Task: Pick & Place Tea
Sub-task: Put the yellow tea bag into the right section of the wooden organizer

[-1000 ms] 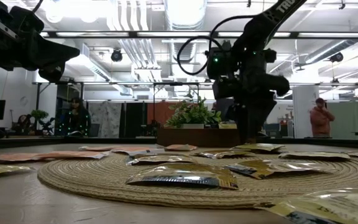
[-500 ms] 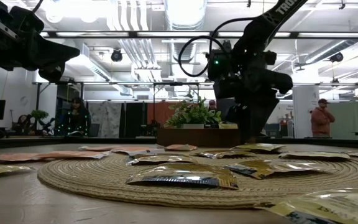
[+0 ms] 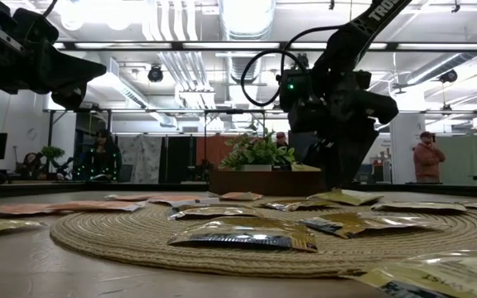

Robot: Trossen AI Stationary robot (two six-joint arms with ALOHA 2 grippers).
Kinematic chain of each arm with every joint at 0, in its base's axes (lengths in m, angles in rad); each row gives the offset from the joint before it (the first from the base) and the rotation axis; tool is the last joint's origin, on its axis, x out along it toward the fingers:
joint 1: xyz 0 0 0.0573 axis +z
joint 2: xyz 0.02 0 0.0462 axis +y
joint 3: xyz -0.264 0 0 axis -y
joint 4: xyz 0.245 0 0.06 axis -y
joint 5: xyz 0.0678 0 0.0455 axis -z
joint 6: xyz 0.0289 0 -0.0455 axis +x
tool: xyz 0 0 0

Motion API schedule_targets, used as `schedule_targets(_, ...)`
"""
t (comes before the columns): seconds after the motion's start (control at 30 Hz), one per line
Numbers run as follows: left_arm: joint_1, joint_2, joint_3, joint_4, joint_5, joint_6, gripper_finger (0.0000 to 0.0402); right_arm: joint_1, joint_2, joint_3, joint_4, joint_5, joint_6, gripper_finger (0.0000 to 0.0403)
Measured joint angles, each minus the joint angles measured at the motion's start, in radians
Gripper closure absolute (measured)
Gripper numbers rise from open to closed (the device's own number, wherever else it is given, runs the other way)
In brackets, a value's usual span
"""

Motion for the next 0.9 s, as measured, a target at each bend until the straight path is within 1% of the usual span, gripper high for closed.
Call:
schedule_targets(0.13, 0.000, 0.000, 0.000, 0.000, 0.000, 0.000, 0.0402, 0.000, 0.000, 0.000, 0.000, 0.000, -0.004, 0.0227)
schedule_targets(0.43, 0.000, 0.000, 0.000, 0.000, 0.000, 0.000, 0.0402, -0.001, 0.000, 0.000, 0.000, 0.000, -0.007, 0.0343)
schedule_targets(0.57, 0.000, 0.000, 0.000, 0.000, 0.000, 0.000, 0.0402, -0.005, 0.000, 0.000, 0.000, 0.000, -0.008, 0.0387)
schedule_targets(0.67, 0.000, 0.000, 0.000, 0.000, 0.000, 0.000, 0.0402, -0.006, 0.000, 0.000, 0.000, 0.000, -0.008, 0.0393)
schedule_targets(0.9, 0.000, 0.000, 0.000, 0.000, 0.000, 0.000, 0.0402, -0.006, 0.000, 0.000, -0.003, 0.006, -0.003, 0.0394)
